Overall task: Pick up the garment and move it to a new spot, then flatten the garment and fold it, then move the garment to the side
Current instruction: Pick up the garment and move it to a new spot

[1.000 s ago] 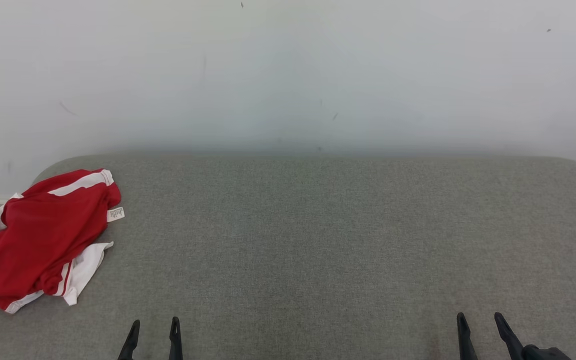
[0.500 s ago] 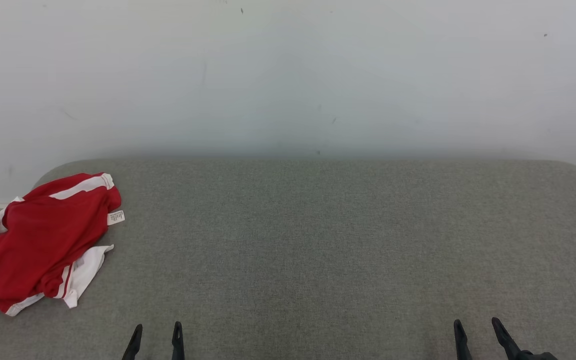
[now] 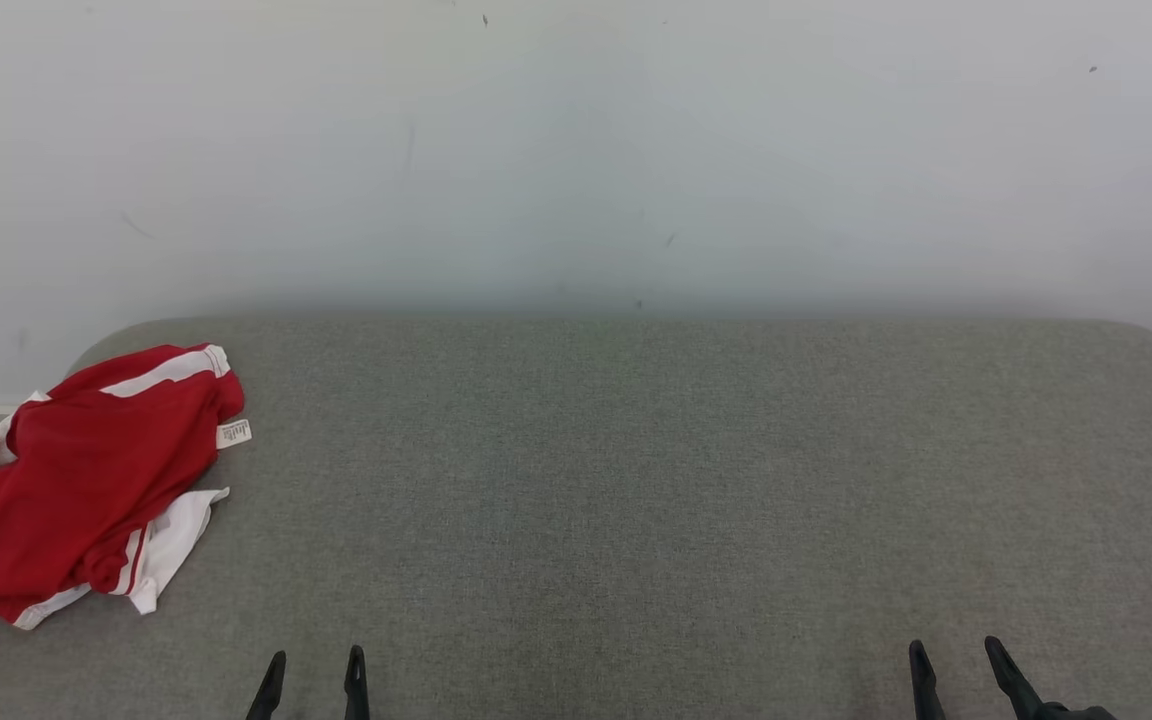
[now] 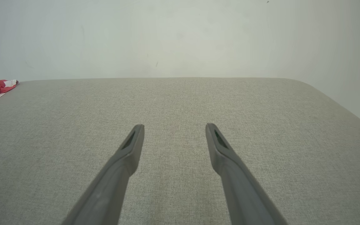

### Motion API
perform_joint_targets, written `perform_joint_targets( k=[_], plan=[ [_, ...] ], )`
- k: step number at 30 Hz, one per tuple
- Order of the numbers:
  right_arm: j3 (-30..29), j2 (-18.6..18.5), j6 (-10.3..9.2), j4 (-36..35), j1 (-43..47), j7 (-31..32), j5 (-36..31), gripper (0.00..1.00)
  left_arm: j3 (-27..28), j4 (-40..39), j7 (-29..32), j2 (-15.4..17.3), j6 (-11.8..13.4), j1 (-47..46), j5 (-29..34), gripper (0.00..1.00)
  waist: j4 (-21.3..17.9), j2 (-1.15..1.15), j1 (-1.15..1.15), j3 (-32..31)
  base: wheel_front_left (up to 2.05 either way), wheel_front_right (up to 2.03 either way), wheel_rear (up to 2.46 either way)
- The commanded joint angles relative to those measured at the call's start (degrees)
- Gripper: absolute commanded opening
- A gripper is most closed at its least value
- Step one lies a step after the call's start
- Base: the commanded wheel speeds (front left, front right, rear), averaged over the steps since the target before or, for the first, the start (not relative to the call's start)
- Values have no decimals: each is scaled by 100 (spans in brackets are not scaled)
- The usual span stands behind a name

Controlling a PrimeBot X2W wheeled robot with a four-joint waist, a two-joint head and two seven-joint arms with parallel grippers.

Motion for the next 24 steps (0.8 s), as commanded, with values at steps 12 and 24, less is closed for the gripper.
perform_joint_targets(
  k=[12, 24],
  plan=[
    [-14, -16, 19, -13, 37, -109, 109, 100, 25, 14, -19, -2, -23, -62, 134, 100, 738, 0, -1, 74, 0, 0, 0],
    [87, -16, 19, 112, -146, -250, 200, 100, 171, -15, -19, 103, -14, -109, 251, 100, 1975, 0, -1, 152, 0, 0, 0]
  ],
)
